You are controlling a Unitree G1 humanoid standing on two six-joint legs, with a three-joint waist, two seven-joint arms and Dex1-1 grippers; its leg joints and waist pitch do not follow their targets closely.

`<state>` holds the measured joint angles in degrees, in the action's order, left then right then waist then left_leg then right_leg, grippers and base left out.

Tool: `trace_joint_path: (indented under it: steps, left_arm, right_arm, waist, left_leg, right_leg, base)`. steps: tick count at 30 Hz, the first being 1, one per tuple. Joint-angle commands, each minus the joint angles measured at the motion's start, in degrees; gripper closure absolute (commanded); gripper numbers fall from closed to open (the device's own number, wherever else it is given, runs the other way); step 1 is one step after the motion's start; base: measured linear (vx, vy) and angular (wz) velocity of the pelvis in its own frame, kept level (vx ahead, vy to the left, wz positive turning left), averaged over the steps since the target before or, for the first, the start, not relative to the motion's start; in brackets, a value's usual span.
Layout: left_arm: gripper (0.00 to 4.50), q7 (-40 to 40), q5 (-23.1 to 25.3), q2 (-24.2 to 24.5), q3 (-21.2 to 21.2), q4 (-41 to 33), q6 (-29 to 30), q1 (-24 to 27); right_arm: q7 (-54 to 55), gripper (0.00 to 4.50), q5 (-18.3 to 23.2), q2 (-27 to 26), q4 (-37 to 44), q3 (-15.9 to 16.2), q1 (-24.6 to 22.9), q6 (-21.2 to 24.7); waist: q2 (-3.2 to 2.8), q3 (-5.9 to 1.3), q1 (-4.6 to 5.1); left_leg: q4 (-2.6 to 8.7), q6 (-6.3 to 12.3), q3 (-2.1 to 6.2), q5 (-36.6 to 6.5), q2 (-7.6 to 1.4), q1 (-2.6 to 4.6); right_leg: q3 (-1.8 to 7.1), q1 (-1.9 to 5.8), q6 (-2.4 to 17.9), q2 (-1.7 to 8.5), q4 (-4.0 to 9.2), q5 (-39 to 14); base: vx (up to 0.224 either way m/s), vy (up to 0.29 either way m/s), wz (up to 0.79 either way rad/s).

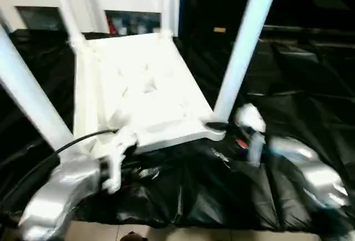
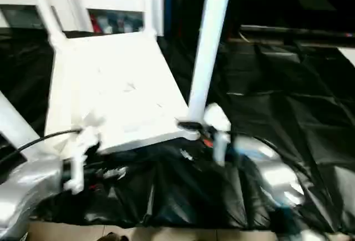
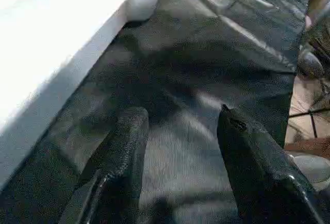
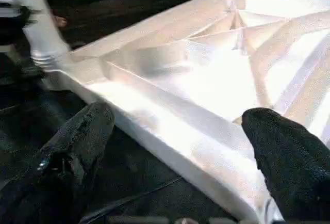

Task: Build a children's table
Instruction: Rotate leg to tighten, then rotate table base

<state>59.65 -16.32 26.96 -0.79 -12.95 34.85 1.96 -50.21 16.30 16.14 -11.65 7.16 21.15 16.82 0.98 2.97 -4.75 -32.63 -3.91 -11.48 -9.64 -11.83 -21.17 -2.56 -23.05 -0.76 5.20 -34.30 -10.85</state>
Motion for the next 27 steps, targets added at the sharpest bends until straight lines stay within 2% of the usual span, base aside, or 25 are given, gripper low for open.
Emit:
trace_joint_path:
  steps: [1,2,3,4,6,7,8,9,10,11,13,14,17,18,19,23,24,25,26,27]
  left_arm:
    - [1.72,0.4,-0.4,1.4,1.7,-1.0,-0.9,0.4]
    - [1.65,1.0,-0.6,2.8,2.3,-1.5,-1.1,1.2]
    - [1.43,2.7,-1.0,5.7,3.2,-2.0,-0.8,2.6]
    - [1.43,3.1,-1.4,6.8,3.5,-2.6,-0.3,3.2]
    - [1.31,4.7,-1.9,8.9,3.8,-3.5,0.3,4.5]
    - [1.22,4.7,-1.9,8.9,3.8,-3.5,0.3,4.5]
    - [1.09,5.1,-2.1,9.7,4.1,-4.0,0.6,5.2]
    - [0.98,5.8,-2.4,11.6,4.7,-5.0,1.0,7.0]
    - [0.98,6.4,-2.8,12.5,5.0,-5.7,1.2,7.9]
    - [0.88,7.1,-3.2,13.4,5.2,-6.5,1.4,9.0]
    - [0.85,7.3,-3.4,13.8,5.5,-7.1,1.4,9.7]
    - [0.77,7.5,-4.6,14.8,6.5,-8.4,1.2,11.6]
    - [0.54,7.4,-5.5,14.8,8.8,-9.1,-0.4,13.2]
    - [0.48,7.6,-5.3,14.5,9.8,-8.7,-2.4,13.3]
    - [0.31,7.4,-5.7,13.9,10.9,-7.6,-4.7,12.9]
    - [0.1,5.8,-7.9,11.6,13.6,-4.0,-7.6,9.1]
    - [0.07,4.9,-9.9,9.7,14.8,-2.0,-8.5,5.2]
    - [0.03,4.8,-10.0,9.6,14.9,-1.9,-8.5,5.0]
    - [0.03,4.2,-11.2,8.7,15.3,-1.1,-8.4,2.5]
    - [0.03,3.6,-12.3,8.0,15.3,-0.6,-8.2,0.4]
  right_arm:
    - [4.0,0.0,-1.6,-0.5,-3.7,-1.7,2.2,-2.0]
    - [5.9,0.0,-2.0,-1.1,-5.7,-2.3,3.4,-3.0]
    - [9.2,0.0,-2.6,-1.9,-9.0,-3.5,5.4,-4.3]
    - [10.2,0.0,-2.8,-2.0,-10.1,-3.9,6.1,-4.6]
    - [12.0,0.0,-2.9,-2.3,-12.7,-4.8,7.6,-5.8]
    - [12.0,0.0,-2.9,-2.3,-12.7,-4.8,7.6,-5.8]
    - [13.0,0.0,-3.2,-2.5,-14.6,-5.4,8.6,-6.5]
    - [16.3,0.0,-4.6,-2.7,-20.7,-6.4,11.6,-9.6]
    - [18.3,0.0,-5.0,-2.7,-23.7,-7.1,13.1,-10.6]
    - [20.4,0.0,-5.4,-2.7,-26.9,-7.8,14.6,-11.7]
    - [21.8,0.0,-5.6,-2.5,-28.6,-8.2,15.5,-12.6]
    - [24.0,0.0,-5.0,-2.1,-32.9,-9.7,17.5,-14.4]
    - [26.7,0.0,-5.2,-1.2,-37.5,-11.3,18.9,-16.8]
    - [26.9,0.0,-5.4,-0.8,-38.3,-11.4,18.8,-17.4]
    - [26.5,0.0,-5.4,-0.6,-39.3,-11.2,18.9,-18.4]
    - [23.5,0.0,-5.3,-0.6,-38.6,-10.8,17.9,-19.1]
    - [20.8,0.0,-5.4,-0.6,-36.0,-10.3,16.1,-18.5]
    - [20.6,0.0,-5.4,-0.6,-35.8,-10.3,16.0,-18.4]
    - [19.4,0.0,-5.5,-0.4,-33.9,-9.6,14.6,-18.1]
    - [18.7,0.0,-5.8,0.1,-30.9,-8.5,12.6,-17.2]
  waist:
    - [-0.22,-2.85,0.41]
    - [-0.32,-2.97,0.24]
    - [-0.39,-2.94,0.29]
    - [-0.22,-2.94,0.51]
    - [-0.37,-3.0,0.33]
    - [-0.4,-2.9,0.36]
    - [-0.59,-3.02,0.04]
    - [-0.64,-3.01,0.45]
    - [-0.71,-2.89,0.59]
    - [-0.91,-2.93,0.63]
    - [-0.7,-2.67,0.76]
    - [-0.71,-2.72,0.51]
    - [-0.62,-2.79,0.49]
    - [-0.37,-2.82,0.53]
    - [-0.5,-2.89,0.36]
    - [-0.27,-3.18,0.24]
    - [-0.23,-3.18,0.23]
    - [-0.18,-3.32,0.0]
    - [0.16,-3.31,0.04]
    - [-0.02,-3.37,-0.21]
  left_leg:
    - [4.22,-1.28,0.85,-18.8,-1.26,1.15]
    - [4.18,-1.57,0.76,-18.9,-1.29,1.59]
    - [4.19,-1.74,0.87,-19.0,-1.18,1.38]
    - [4.35,-1.84,0.93,-19.1,-1.07,1.05]
    - [4.16,-1.85,0.73,-19.2,-1.21,1.67]
    - [4.19,-1.84,0.66,-19.2,-1.16,1.54]
    - [4.09,-1.83,0.56,-19.1,-1.21,1.86]
    - [4.13,-2.11,0.75,-19.2,-1.06,1.3]
    - [4.35,-2.49,0.91,-20.0,-0.97,1.02]
    - [4.15,-2.86,0.87,-20.8,-1.06,1.35]
    - [3.84,-3.17,0.63,-23.3,-0.93,1.93]
    - [3.69,-3.24,0.66,-24.0,-0.95,2.08]
    - [3.84,-3.0,0.8,-23.6,-0.92,1.66]
    - [3.79,-2.78,0.76,-23.3,-0.88,1.51]
    - [3.72,-2.57,0.72,-22.7,-0.87,1.56]
    - [3.6,-1.72,0.6,-20.0,-0.76,1.23]
    - [3.61,-1.6,0.63,-19.2,-0.76,1.1]
    - [3.5,-1.54,0.5,-18.6,-0.78,1.29]
    - [3.47,-1.34,0.4,-18.3,-0.76,1.32]
    - [3.51,-1.26,0.51,-16.7,-0.75,1.11]
  right_leg:
    - [1.87,1.25,8.3,1.97,4.7,-21.0]
    - [1.94,1.03,8.3,1.79,4.64,-20.0]
    - [1.95,1.04,8.8,1.92,4.38,-19.2]
    - [1.86,1.39,8.4,1.72,4.19,-19.4]
    - [2.03,0.96,8.9,1.71,4.2,-18.1]
    - [2.1,1.0,9.0,1.6,4.19,-17.7]
    - [2.17,0.87,9.2,1.5,4.12,-16.5]
    - [2.13,1.1,9.8,1.6,3.79,-15.9]
    - [1.95,1.41,9.5,1.64,3.91,-17.9]
    - [2.01,1.03,9.8,1.89,3.93,-18.8]
    - [2.17,0.51,9.2,1.58,4.39,-21.8]
    - [2.23,0.35,8.6,1.65,4.41,-22.8]
    - [2.06,0.69,8.1,1.44,4.29,-22.0]
    - [2.04,0.78,8.2,1.45,4.31,-21.4]
    - [2.07,0.77,8.3,1.37,4.23,-20.5]
    - [2.1,1.24,9.1,1.22,3.7,-16.6]
    - [2.09,1.39,9.5,1.24,3.44,-15.3]
    - [2.12,1.42,9.7,1.27,3.41,-14.4]
    - [2.14,1.38,9.8,1.14,3.42,-13.8]
    - [2.13,1.74,9.8,1.2,3.2,-12.2]
  base:
    - [0.0,0.0,0.0]
    - [0.0,0.0,0.0]
    - [0.0,0.0,0.0]
    - [0.0,0.0,0.0]
    - [0.0,0.0,0.0]
    - [0.0,0.0,0.0]
    - [0.0,0.0,0.0]
    - [0.0,0.0,0.0]
    - [0.0,0.0,0.0]
    - [0.0,0.0,0.0]
    - [0.0,0.0,0.0]
    - [0.0,0.0,0.0]
    - [0.0,0.0,0.0]
    - [0.0,0.0,0.0]
    - [0.0,0.0,0.0]
    - [0.0,0.0,0.0]
    - [0.0,0.0,0.0]
    - [0.0,0.0,0.0]
    - [0.0,0.0,0.0]
    - [0.0,0.0,0.0]
